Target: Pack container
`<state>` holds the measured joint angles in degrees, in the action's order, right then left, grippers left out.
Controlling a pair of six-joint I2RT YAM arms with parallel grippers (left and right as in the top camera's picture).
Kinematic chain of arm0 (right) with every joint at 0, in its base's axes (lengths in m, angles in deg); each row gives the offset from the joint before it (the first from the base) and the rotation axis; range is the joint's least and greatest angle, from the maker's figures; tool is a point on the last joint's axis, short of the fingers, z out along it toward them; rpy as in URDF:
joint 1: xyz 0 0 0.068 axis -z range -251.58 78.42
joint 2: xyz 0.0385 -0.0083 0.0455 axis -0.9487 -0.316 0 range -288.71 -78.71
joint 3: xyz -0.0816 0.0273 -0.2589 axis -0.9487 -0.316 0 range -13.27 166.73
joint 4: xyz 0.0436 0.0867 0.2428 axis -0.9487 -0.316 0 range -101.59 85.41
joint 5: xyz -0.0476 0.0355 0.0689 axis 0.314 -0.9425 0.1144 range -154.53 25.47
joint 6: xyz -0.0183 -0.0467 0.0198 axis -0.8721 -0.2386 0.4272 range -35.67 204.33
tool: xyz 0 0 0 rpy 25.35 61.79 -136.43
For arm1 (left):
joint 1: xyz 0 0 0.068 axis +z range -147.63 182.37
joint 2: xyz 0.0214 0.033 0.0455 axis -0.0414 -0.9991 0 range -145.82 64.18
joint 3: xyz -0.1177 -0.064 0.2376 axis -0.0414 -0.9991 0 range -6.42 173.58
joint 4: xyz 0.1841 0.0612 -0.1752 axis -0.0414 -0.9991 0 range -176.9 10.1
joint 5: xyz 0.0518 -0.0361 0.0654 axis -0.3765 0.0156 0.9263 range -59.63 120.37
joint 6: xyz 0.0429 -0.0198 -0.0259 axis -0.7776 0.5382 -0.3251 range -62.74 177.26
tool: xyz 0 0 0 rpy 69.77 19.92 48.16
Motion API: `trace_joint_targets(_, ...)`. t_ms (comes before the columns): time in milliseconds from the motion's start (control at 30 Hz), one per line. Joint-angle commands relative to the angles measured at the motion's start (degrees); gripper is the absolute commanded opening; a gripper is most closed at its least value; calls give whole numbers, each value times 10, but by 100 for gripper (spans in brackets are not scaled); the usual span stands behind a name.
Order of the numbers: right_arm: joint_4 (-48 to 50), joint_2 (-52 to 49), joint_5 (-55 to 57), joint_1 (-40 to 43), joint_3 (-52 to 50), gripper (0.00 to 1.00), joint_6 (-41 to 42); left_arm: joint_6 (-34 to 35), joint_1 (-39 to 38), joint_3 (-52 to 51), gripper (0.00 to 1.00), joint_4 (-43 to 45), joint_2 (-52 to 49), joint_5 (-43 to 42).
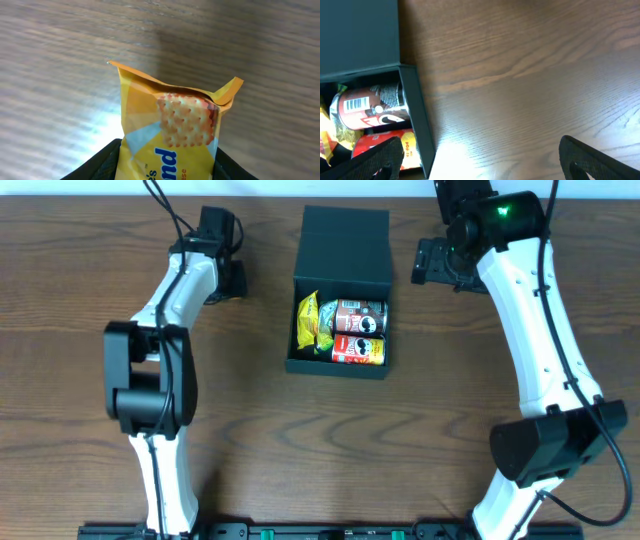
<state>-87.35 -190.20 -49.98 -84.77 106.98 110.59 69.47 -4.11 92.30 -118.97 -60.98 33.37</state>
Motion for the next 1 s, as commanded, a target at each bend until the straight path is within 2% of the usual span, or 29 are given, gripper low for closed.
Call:
trace_joint_targets(0, 7, 19, 0, 5, 10, 99, -9, 2, 1, -1, 50, -20, 46, 3)
trace_joint_targets(200, 27, 19, 0, 5, 10, 99, -9, -2, 0, -1, 52, -89, 96, -43)
trace_joint_targets(433, 45, 19, 1, 5, 10, 99, -17, -3, 0, -1, 47, -160, 137, -120)
trace_joint_targets(600, 53, 19, 1, 5, 10, 99, -19, -3, -9, -1, 46, -192, 156, -132)
trace_joint_targets(833, 76, 19, 1, 5, 10, 99, -28, -4, -51, -1, 46, -224, 168, -204)
trace_joint_targets(967, 89, 19, 1, 5, 10, 99, -28, -4, -83, -1, 46, -235, 169, -213)
